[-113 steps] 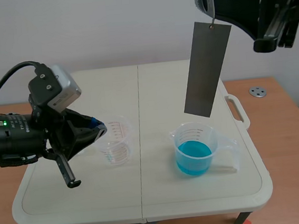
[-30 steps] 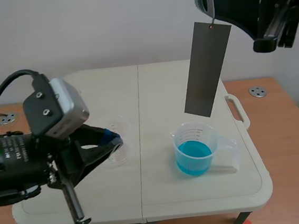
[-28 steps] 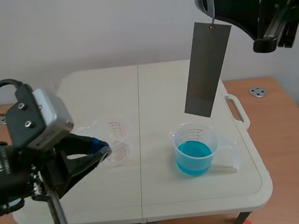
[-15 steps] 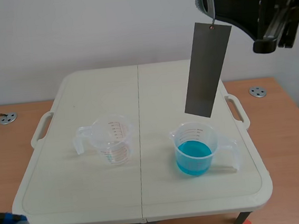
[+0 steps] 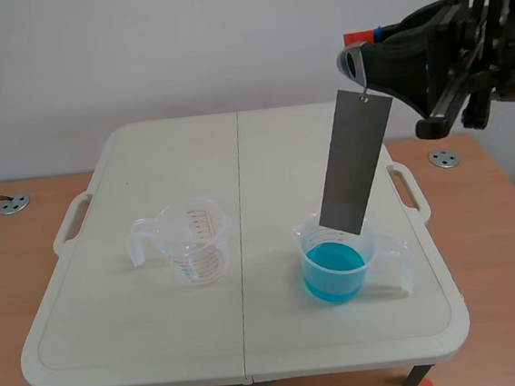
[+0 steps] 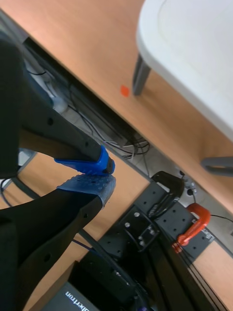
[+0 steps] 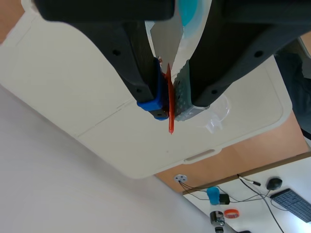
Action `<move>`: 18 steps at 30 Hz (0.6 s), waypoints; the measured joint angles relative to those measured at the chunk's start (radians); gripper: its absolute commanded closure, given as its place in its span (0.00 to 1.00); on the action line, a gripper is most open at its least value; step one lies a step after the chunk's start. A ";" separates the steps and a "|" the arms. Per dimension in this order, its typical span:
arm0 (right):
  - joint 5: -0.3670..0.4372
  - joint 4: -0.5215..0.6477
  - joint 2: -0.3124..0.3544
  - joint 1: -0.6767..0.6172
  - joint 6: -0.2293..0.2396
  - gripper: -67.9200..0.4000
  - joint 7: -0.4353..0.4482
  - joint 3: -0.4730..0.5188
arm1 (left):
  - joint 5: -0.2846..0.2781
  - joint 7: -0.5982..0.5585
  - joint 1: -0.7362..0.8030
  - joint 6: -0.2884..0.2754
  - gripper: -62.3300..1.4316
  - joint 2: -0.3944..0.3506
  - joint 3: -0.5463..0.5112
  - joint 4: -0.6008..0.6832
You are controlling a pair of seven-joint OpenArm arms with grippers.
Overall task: Hold the metal plate by the orange handle, dip it into the blue solution, take it out and point at it, then put the plate back in the beaker on the left.
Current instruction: 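Lower the plate into the blue solution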
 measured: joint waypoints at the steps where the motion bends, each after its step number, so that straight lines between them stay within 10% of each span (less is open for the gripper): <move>1: -0.014 -0.010 -0.013 0.000 0.000 0.98 -0.001 0.000 | 0.002 0.000 -0.003 0.000 0.93 0.000 0.000 -0.016; 18: -0.192 -0.162 -0.131 0.000 0.000 0.98 0.048 -0.048 | 0.025 -0.001 -0.013 0.000 0.93 0.000 0.001 -0.132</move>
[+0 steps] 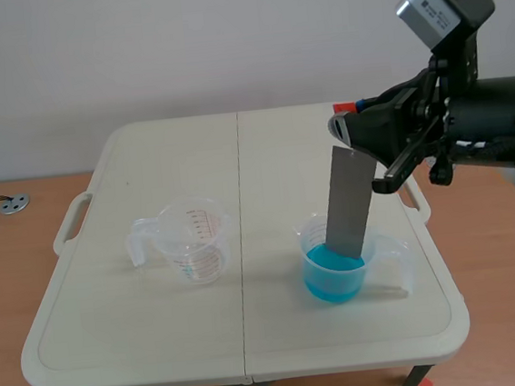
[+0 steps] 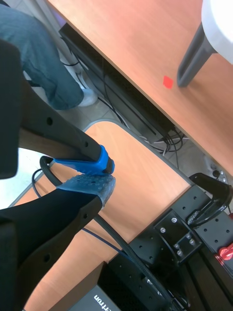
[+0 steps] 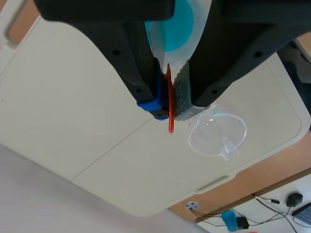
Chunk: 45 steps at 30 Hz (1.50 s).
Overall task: Hold the metal plate by the orange handle, dip it into the blue solution, take it out and point at it, then put the plate back in the beaker on the left.
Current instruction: 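Lower the plate into the blue solution, then hold the plate still in the solution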
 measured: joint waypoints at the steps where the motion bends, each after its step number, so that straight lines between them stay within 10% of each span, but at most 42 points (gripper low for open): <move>1: -0.008 -0.014 -0.008 0.000 0.000 0.98 0.006 -0.001 | 0.000 0.000 0.000 0.000 0.93 0.000 0.000 0.000; 19: -0.221 -0.200 -0.118 0.009 -0.002 0.98 0.128 0.002 | 0.000 -0.011 0.000 0.000 0.93 0.000 0.000 0.000; 45: -0.244 -0.203 -0.118 0.022 -0.004 0.98 0.131 0.002 | 0.000 -0.011 0.000 -0.001 0.93 0.000 0.000 0.000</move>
